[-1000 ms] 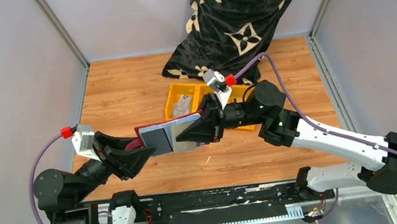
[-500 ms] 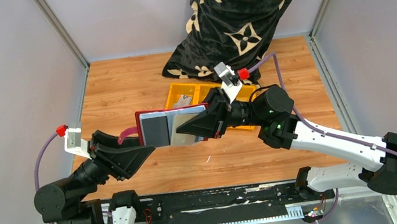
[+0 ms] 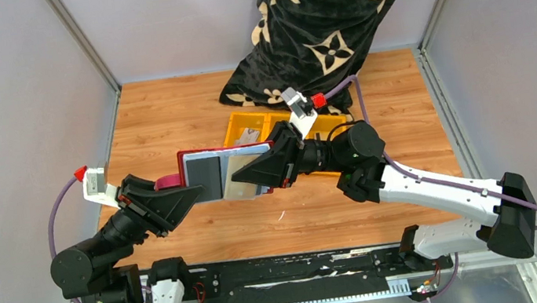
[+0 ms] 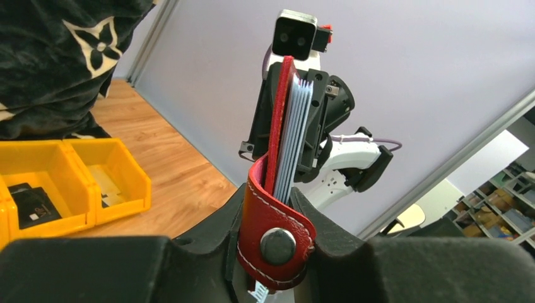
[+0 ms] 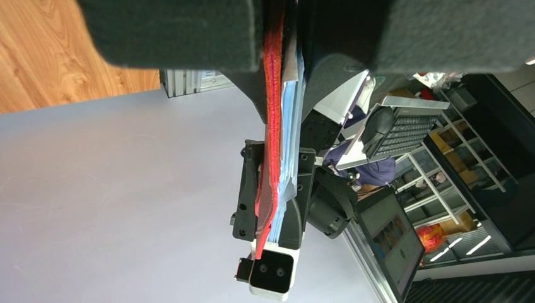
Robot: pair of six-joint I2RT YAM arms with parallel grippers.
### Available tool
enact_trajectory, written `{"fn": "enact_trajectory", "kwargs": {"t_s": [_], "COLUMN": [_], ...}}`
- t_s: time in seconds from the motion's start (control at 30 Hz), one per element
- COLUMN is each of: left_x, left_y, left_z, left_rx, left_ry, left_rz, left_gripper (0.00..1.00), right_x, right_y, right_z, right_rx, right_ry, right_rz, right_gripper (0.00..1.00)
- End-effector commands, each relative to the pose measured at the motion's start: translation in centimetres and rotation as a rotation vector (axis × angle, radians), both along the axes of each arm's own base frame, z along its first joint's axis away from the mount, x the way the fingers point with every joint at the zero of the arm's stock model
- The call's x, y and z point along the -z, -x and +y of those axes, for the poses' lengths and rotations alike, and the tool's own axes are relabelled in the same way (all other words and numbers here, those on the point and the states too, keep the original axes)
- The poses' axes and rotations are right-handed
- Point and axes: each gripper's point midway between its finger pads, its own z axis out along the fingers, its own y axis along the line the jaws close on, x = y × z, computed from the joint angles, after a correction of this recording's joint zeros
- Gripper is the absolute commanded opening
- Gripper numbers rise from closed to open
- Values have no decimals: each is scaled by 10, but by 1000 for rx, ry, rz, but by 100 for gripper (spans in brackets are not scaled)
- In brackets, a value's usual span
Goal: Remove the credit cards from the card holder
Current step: Remove the credit card from the card holder.
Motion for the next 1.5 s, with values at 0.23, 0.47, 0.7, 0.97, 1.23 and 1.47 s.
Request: {"fn": "enact_trajectory", "kwargs": {"t_s": [0.23, 0.47, 0.7, 0.97, 1.23, 1.47], "left_x": [-6, 4, 21, 27, 24, 14], "left_y": [-6, -13, -23, -25, -18, -7], "left_z": [6, 14, 27, 26, 20, 11], "left_rx": [-63, -164, -289, -281, -229, -147], "left_ry": [24, -63, -183, -208, -214, -169], "left_rz": [-10, -18, -41, -25, -35, -48], "left_gripper": [18, 12, 11, 12, 11, 12], "right_x": [-7, 0, -3, -7, 25, 35], "right_y": [8, -24, -67, -11, -3, -7], "right_z": [-6, -22, -72, -19, 23, 38], "right_rx": [-53, 128, 476, 54, -65, -90], "right_ry": [-62, 23, 87, 122, 228, 238], "right_rz": [10, 60, 126, 98, 129, 166], "right_gripper": [18, 69, 69, 61, 61, 62]}}
